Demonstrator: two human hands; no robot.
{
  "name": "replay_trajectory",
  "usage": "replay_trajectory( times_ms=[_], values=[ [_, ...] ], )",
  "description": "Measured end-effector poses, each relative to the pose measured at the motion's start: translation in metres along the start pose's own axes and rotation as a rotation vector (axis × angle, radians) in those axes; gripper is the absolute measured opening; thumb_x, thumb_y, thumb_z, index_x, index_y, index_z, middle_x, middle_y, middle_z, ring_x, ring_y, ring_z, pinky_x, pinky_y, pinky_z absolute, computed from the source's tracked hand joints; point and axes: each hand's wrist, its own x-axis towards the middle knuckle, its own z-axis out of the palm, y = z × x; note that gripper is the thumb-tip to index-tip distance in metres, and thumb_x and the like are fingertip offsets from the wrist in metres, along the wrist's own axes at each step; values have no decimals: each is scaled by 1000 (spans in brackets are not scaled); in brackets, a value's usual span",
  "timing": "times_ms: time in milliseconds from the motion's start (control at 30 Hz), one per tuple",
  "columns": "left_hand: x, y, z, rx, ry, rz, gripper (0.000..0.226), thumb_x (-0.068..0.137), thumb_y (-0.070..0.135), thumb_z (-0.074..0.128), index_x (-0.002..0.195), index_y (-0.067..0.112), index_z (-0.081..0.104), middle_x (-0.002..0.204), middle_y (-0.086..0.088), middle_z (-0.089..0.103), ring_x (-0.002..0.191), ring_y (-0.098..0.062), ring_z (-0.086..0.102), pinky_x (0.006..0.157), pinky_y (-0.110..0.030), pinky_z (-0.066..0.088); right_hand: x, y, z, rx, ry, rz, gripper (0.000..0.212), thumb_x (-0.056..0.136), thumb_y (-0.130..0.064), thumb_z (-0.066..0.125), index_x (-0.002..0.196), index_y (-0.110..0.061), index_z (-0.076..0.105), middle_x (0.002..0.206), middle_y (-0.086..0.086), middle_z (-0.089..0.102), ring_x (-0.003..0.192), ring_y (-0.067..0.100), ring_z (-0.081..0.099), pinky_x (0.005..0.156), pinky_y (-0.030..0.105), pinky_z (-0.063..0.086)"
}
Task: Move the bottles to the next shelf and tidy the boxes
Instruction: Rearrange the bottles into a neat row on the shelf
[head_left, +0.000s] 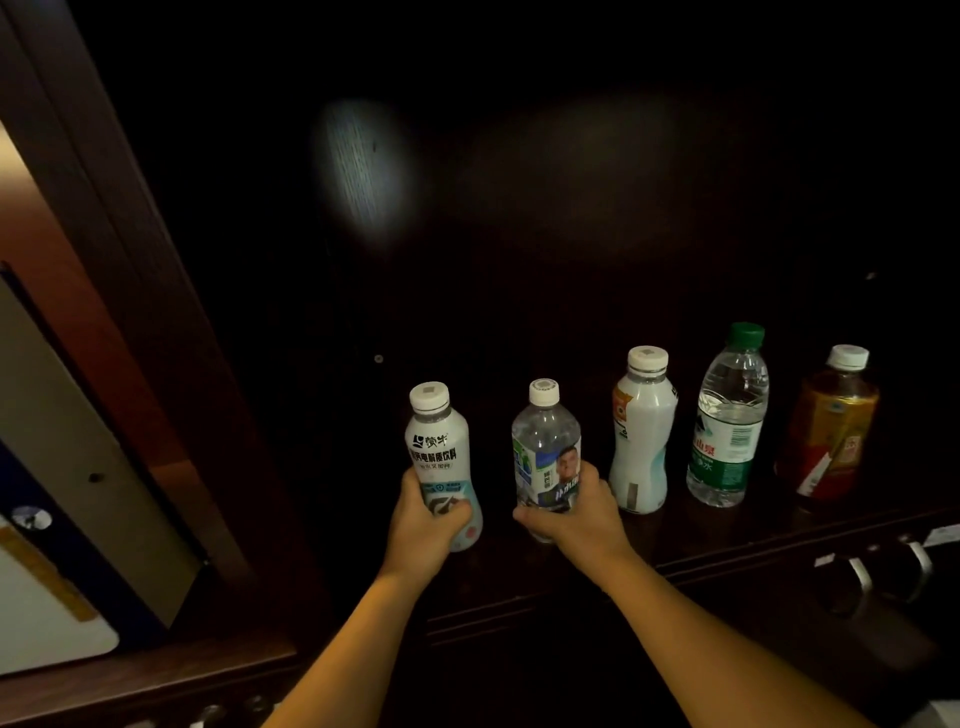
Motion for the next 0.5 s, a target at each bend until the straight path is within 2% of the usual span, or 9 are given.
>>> replay_trajectory(
  times_ms=[67, 100, 167, 200, 267, 333, 367, 433, 500],
  values=[
    [1, -1, -1, -15, -7, -9, 56, 76, 14, 72, 122, 31, 45, 106, 10, 63, 93, -2, 63, 68, -16, 46, 0, 2, -1, 68, -24, 34, 79, 54, -34, 85, 125, -29, 49, 113, -5, 66, 99, 6, 64, 82, 25, 53],
    [1, -2, -1, -20, -11, -11, 57, 76, 14, 72, 123, 32, 44, 106, 10, 62, 94, -2, 62, 69, -16, 46, 1, 3, -5, 113, -54, 70, 86, 57, -27, 84, 133, -28, 45, 115, -9, 65, 97, 3, 65, 82, 23, 53],
    [0, -1, -1, -23, -17, -12, 58, 77, 15, 72, 125, 31, 44, 107, 11, 62, 95, -2, 62, 70, -17, 47, 3, 4, -9, 169, -88, 117, 102, 63, -17, 81, 149, -27, 25, 132, -6, 55, 110, 5, 58, 92, 30, 48],
    [0, -1, -1, -25, -19, -14, 58, 77, 15, 72, 125, 32, 44, 108, 12, 62, 95, -1, 62, 70, -15, 46, 3, 4, -8, 146, -68, 113, 108, 63, -19, 81, 151, -29, 18, 141, -2, 44, 118, 10, 50, 98, 33, 45],
    [-1, -1, 0, -26, -15, -8, 59, 77, 16, 71, 125, 34, 43, 108, 12, 61, 93, 3, 62, 65, -12, 47, -1, 0, 2, -17, 27, 63, 118, 55, -38, 85, 150, -32, 15, 142, 1, 28, 127, 16, 33, 106, 38, 37],
    [-3, -1, 0, -28, -16, -1, 60, 77, 17, 71, 125, 35, 42, 108, 13, 61, 92, 7, 61, 62, -9, 48, -5, -3, 14, -112, 113, 8, 123, 48, -55, 86, 148, -31, 19, 135, 1, 29, 128, 17, 26, 107, 40, 34],
    [-3, -1, 0, -28, -16, 1, 60, 77, 18, 71, 126, 35, 41, 109, 13, 61, 93, 6, 61, 63, -9, 48, -5, -4, 19, -129, 154, -15, 121, 49, -58, 85, 147, -29, 22, 133, 1, 33, 128, 18, 27, 106, 41, 36],
    [-3, -2, 0, -31, -18, 1, 61, 77, 18, 71, 128, 35, 41, 111, 14, 60, 95, 4, 60, 65, -11, 47, -5, -3, 20, -127, 198, -68, 105, 54, -55, 85, 142, -28, 35, 129, 0, 46, 123, 17, 42, 99, 38, 44],
    [-2, -1, -1, -39, -25, 1, 61, 78, 17, 71, 129, 34, 42, 111, 14, 60, 97, 4, 60, 66, -12, 48, -3, -2, 15, -48, 131, -94, 77, 60, -45, 83, 127, -45, 45, 114, -14, 62, 107, 7, 60, 83, 22, 52]
  ],
)
